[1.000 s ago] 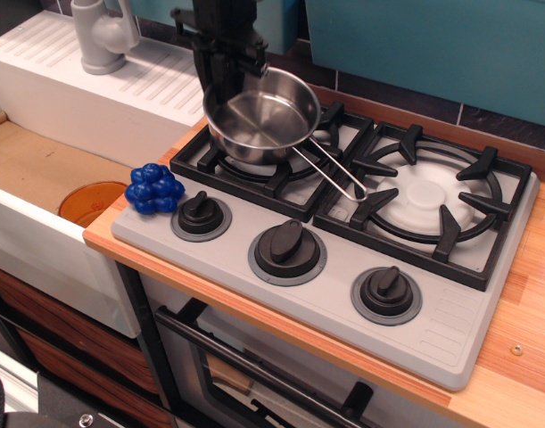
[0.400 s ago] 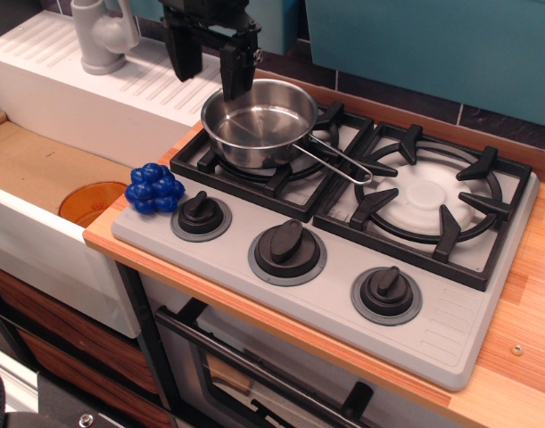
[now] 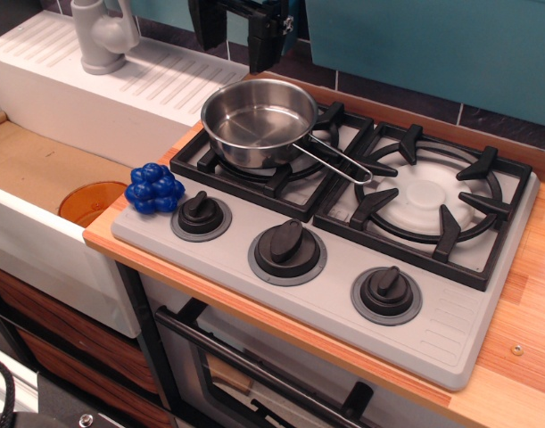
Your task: Put pan on stove and put blueberry in pan
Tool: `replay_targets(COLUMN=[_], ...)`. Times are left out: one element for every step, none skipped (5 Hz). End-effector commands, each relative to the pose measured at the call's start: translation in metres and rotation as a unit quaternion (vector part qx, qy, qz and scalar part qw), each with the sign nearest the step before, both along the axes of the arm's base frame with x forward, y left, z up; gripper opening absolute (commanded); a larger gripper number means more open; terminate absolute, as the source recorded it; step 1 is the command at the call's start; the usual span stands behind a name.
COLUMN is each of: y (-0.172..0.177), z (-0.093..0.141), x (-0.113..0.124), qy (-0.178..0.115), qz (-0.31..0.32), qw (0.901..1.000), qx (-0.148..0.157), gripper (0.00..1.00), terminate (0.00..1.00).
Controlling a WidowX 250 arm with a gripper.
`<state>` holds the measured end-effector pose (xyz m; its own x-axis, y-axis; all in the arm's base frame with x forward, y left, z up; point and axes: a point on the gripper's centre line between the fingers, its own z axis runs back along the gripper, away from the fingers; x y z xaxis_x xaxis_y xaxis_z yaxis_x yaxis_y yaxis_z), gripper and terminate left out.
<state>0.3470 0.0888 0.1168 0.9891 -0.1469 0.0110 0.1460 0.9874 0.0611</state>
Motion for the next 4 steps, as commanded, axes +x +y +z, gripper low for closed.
replay_targets(y=[0.001,0.001,0.018,0.022], z=[0.029,0.029,0.035,0.035], x=[0.006,0.006,-0.021,-0.041], qy=[-0.04,-0.04,-0.073,-0.089], qz=[0.002,0.002,0.01,0.026], qw=[0.9991,0.9991,0.9962,0.993], qx=[0.012,0.012,0.046,0.073], gripper=[1.0,1.0,1.0,1.0], terminate=[0.0,0.0,0.0,0.0])
